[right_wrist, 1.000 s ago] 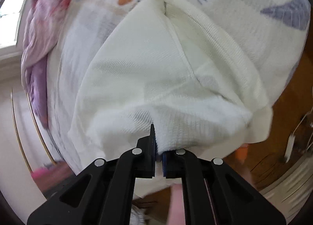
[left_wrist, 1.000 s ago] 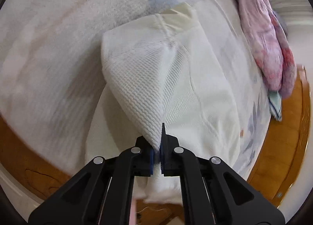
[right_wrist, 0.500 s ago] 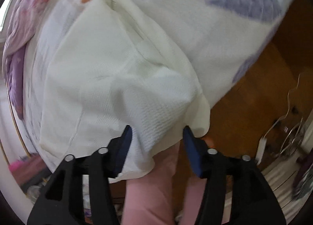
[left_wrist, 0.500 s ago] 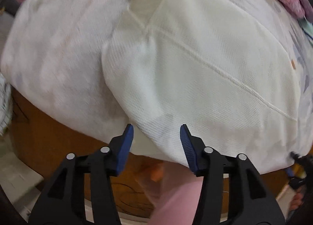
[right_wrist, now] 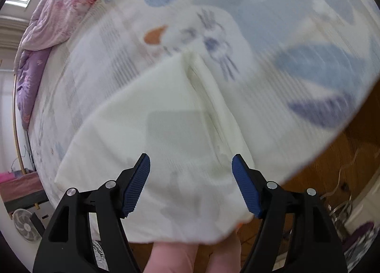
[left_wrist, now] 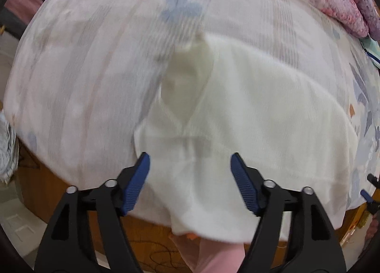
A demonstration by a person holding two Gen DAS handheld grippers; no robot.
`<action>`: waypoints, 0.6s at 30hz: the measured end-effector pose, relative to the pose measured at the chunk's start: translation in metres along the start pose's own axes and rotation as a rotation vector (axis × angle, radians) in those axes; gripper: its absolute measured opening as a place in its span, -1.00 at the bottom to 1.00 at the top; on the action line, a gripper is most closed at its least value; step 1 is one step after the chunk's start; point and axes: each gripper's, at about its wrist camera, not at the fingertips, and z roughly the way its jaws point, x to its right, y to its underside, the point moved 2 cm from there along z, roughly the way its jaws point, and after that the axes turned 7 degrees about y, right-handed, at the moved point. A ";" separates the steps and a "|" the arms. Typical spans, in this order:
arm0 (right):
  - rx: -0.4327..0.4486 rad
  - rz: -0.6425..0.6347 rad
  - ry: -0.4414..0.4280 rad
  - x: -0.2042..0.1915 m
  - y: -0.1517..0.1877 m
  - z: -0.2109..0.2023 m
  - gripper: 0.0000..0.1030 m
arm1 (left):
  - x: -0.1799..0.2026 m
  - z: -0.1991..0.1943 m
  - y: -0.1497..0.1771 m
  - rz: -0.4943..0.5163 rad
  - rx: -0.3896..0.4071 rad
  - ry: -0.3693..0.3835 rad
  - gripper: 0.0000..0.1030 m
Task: Fold large clothes
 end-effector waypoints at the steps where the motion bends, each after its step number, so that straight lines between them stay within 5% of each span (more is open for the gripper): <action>1: 0.001 -0.012 0.005 -0.006 -0.011 0.004 0.32 | 0.000 0.001 -0.010 0.004 0.010 0.003 0.44; 6: -0.004 -0.040 0.020 -0.023 -0.059 0.028 0.32 | 0.001 0.009 -0.065 -0.031 0.032 0.057 0.56; 12: -0.081 -0.036 0.054 -0.028 -0.095 0.080 0.32 | -0.005 0.048 -0.107 -0.129 -0.030 0.150 0.62; 13: -0.092 -0.021 0.055 -0.027 -0.098 0.088 0.22 | -0.006 0.057 -0.111 -0.142 -0.035 0.167 0.48; 14: -0.103 -0.005 0.032 -0.027 -0.101 0.094 0.00 | -0.006 0.065 -0.112 -0.148 -0.034 0.185 0.05; 15: -0.112 0.006 -0.009 -0.029 -0.101 0.097 -0.51 | -0.006 0.072 -0.112 -0.149 -0.047 0.192 -0.21; 16: -0.123 0.018 -0.036 -0.031 -0.100 0.098 -0.66 | -0.004 0.079 -0.110 -0.150 -0.076 0.178 -0.39; 18: -0.082 -0.017 0.007 -0.040 -0.099 0.087 -0.76 | 0.000 0.079 -0.110 -0.144 -0.082 0.169 -0.44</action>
